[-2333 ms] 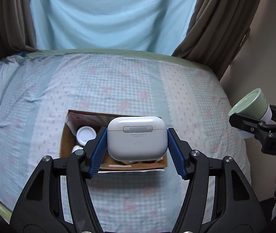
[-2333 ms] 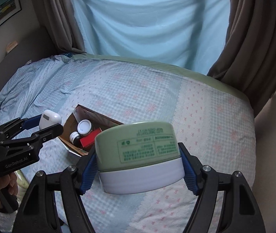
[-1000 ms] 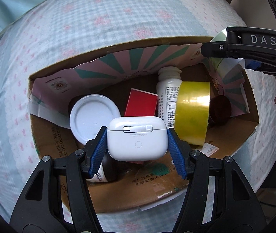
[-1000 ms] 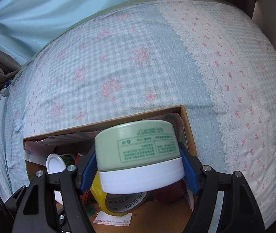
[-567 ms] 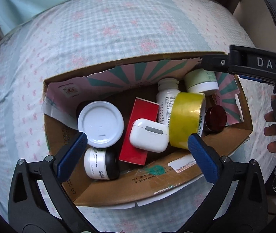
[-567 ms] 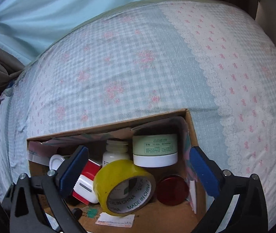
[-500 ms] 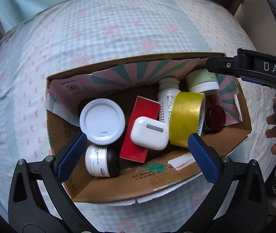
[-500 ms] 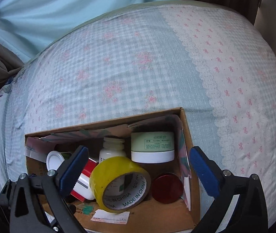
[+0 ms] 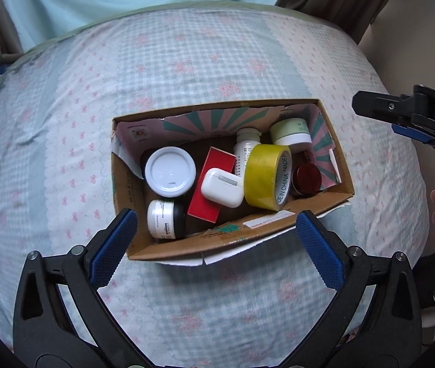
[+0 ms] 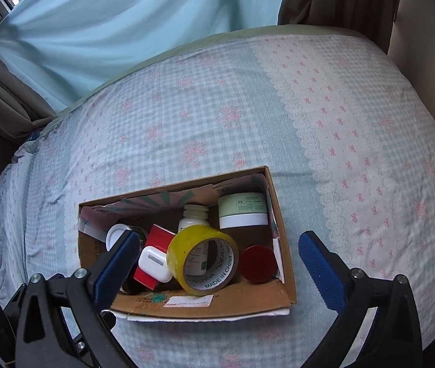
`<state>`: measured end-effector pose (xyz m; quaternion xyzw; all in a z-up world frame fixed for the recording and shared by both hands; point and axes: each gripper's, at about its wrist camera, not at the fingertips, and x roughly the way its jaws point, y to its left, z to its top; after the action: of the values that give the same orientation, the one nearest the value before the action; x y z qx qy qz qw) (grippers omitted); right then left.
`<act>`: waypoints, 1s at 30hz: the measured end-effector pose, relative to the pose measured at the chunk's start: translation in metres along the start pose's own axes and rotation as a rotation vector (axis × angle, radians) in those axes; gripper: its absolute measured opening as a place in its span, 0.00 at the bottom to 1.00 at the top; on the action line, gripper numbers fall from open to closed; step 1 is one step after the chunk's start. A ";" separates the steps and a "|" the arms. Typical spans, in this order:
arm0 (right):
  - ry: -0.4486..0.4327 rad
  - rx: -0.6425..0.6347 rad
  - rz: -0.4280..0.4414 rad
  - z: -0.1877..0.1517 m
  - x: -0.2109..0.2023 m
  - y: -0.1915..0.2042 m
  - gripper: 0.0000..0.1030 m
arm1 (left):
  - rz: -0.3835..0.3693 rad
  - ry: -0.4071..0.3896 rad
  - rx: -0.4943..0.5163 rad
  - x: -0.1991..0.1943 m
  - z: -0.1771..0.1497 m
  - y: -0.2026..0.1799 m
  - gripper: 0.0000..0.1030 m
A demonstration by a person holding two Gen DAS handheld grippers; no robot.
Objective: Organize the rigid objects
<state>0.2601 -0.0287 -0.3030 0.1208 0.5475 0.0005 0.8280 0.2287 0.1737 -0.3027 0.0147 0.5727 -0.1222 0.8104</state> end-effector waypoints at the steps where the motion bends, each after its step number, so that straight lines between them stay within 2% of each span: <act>1: -0.003 -0.008 -0.003 -0.002 -0.011 0.000 1.00 | -0.005 -0.009 -0.007 -0.009 -0.002 0.000 1.00; 6: -0.029 -0.010 -0.026 -0.022 -0.062 -0.005 1.00 | -0.024 -0.060 -0.051 -0.053 -0.010 0.000 1.00; 10: -0.051 -0.014 -0.028 -0.035 -0.109 -0.011 1.00 | -0.012 -0.111 -0.047 -0.095 -0.015 -0.008 1.00; 14: -0.103 -0.045 -0.049 -0.043 -0.162 -0.016 1.00 | 0.017 -0.187 -0.040 -0.147 -0.015 -0.022 1.00; 16: -0.132 -0.049 -0.059 -0.045 -0.188 -0.021 1.00 | 0.005 -0.244 -0.043 -0.177 -0.016 -0.030 1.00; 19: -0.198 -0.062 -0.060 -0.047 -0.226 -0.027 1.00 | 0.000 -0.336 -0.036 -0.220 -0.017 -0.046 1.00; 23: -0.314 -0.110 -0.080 -0.052 -0.274 -0.032 1.00 | 0.045 -0.440 -0.007 -0.264 -0.023 -0.077 1.00; 30: -0.441 -0.213 -0.095 -0.066 -0.327 -0.047 1.00 | 0.074 -0.576 -0.057 -0.312 -0.039 -0.125 1.00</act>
<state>0.0631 -0.1042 -0.0406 0.0040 0.3555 -0.0072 0.9346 0.0676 0.1156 -0.0105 -0.0222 0.3214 -0.0755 0.9437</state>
